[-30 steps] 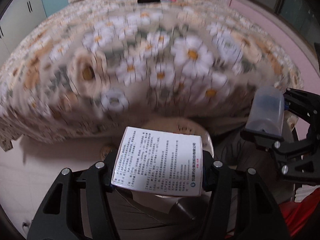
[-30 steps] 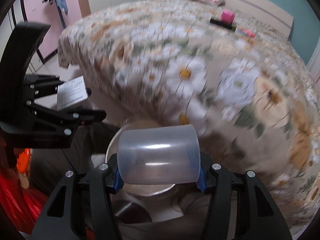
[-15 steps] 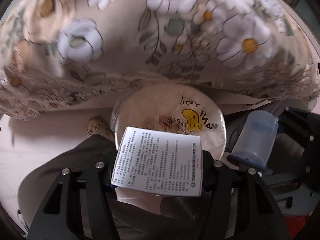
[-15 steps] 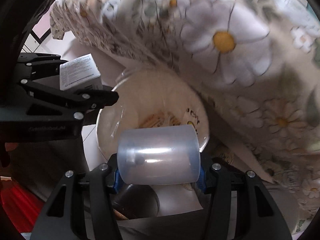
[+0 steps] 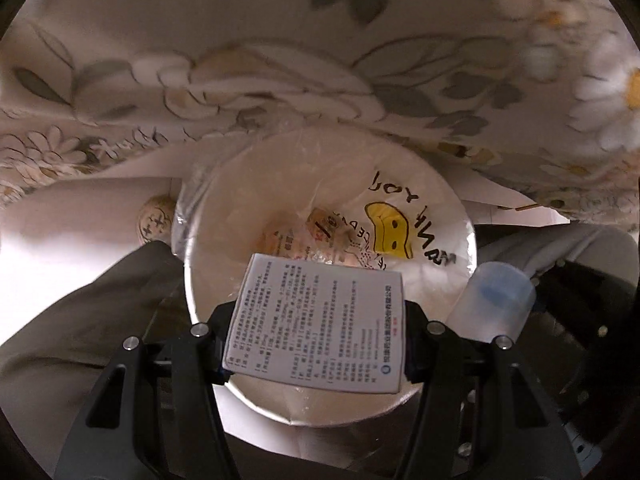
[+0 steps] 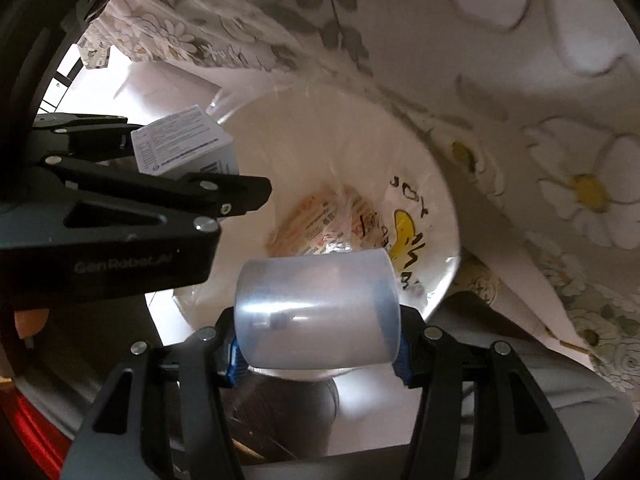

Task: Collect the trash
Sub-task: 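Open the right tool over the bin while the left tool releases the card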

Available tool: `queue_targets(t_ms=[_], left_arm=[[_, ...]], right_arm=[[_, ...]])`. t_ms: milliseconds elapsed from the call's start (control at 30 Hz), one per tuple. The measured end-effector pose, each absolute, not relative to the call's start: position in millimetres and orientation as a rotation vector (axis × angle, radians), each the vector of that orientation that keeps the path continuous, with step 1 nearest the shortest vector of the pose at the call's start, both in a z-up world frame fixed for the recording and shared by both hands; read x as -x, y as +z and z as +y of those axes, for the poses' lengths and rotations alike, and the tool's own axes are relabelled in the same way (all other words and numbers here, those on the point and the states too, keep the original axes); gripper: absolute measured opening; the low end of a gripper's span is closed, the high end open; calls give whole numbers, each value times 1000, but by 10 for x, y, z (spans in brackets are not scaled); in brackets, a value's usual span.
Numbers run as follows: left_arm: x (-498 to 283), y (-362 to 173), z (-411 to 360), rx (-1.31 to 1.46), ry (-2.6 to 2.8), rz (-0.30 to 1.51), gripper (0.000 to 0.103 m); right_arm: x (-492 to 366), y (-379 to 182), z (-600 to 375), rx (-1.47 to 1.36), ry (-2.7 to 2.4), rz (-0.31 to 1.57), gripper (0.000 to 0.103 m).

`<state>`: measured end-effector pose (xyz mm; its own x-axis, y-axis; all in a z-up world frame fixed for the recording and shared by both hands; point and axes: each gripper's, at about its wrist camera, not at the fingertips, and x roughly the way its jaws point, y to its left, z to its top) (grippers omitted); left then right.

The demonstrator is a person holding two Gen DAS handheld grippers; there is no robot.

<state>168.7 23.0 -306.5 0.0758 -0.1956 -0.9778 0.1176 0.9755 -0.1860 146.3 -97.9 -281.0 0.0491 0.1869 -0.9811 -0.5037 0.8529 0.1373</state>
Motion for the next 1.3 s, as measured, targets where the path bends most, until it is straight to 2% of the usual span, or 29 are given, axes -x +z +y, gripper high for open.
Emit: queue_targets(t_ms=[1000,1100,1167,1300], left_arm=[[-2019,-3678,184,136,-199,1635,61],[-2020,-3704,177,144,-199,1645,63],[-2018,-3708,179,147,-196,1646,68],[-2017,-3728,169,152,-197,1644,68]], right_arm=[[-1760,-3492,-977,205,436,1621,57],[-1769,-3548,-962,213,426,1628,60],[-1784,-3603,-965,213,425,1624,66],[-1805,-3637,-984,202,430,1618,67]])
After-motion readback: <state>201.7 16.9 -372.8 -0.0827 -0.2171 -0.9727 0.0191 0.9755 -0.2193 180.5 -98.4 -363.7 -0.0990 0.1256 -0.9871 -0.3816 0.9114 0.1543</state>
